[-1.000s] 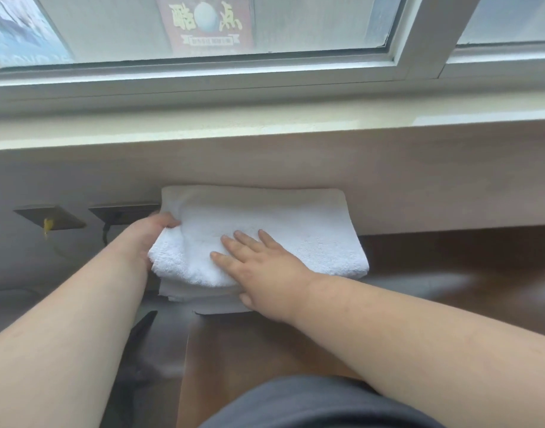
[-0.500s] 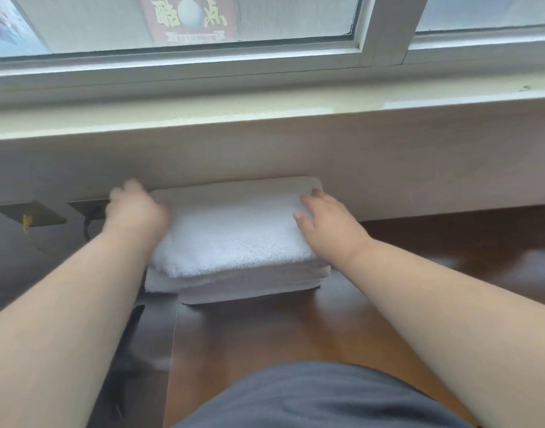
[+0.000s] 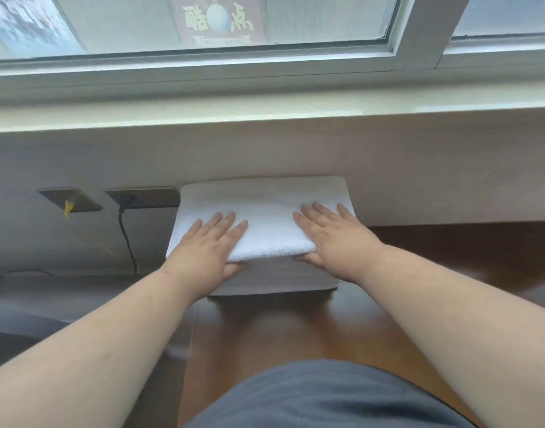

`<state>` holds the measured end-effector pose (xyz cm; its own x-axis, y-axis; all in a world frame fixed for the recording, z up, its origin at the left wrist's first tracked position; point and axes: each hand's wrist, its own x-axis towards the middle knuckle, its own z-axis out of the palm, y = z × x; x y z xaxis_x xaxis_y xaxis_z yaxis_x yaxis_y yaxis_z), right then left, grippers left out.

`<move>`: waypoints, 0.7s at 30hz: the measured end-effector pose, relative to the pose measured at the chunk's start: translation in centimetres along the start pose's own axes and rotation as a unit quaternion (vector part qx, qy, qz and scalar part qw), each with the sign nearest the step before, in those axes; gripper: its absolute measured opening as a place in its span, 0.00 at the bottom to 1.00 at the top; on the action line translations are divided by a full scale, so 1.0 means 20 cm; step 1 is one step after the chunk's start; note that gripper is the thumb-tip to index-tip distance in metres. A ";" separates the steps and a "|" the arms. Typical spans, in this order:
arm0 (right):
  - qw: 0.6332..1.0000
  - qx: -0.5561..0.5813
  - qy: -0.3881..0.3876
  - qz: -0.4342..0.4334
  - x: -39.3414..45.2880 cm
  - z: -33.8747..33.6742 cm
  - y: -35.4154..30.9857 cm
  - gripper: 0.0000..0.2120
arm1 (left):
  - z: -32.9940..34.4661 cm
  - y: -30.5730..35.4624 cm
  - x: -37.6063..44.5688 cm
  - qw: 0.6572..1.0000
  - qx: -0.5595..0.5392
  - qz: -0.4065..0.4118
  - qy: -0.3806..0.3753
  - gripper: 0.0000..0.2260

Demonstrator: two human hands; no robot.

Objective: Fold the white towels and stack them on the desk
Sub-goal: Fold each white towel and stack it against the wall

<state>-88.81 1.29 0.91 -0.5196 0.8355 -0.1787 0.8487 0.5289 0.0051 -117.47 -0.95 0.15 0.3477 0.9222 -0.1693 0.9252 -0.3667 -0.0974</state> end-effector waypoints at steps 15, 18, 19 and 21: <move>0.980 0.105 0.010 0.168 0.31 -0.06 0.03 0.33 | -0.03 -0.17 0.30 0.962 -0.142 -0.228 -0.057 0.31; 0.971 0.111 0.047 0.204 0.30 -0.06 -0.03 0.33 | -0.07 -0.12 0.30 0.972 -0.098 -0.214 0.016 0.29; 0.975 0.104 0.062 0.188 0.30 -0.05 -0.06 0.32 | -0.09 -0.07 0.31 0.981 -0.095 -0.165 0.049 0.28; 0.981 0.093 0.067 0.159 0.26 -0.03 -0.07 0.32 | -0.10 0.02 0.31 0.989 -0.110 -0.084 0.057 0.26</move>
<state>-92.79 4.87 0.56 -0.2234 0.9725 -0.0657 0.9667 0.2125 -0.1425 -114.61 4.90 0.97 0.1895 0.9803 -0.0556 0.9777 -0.1831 0.1029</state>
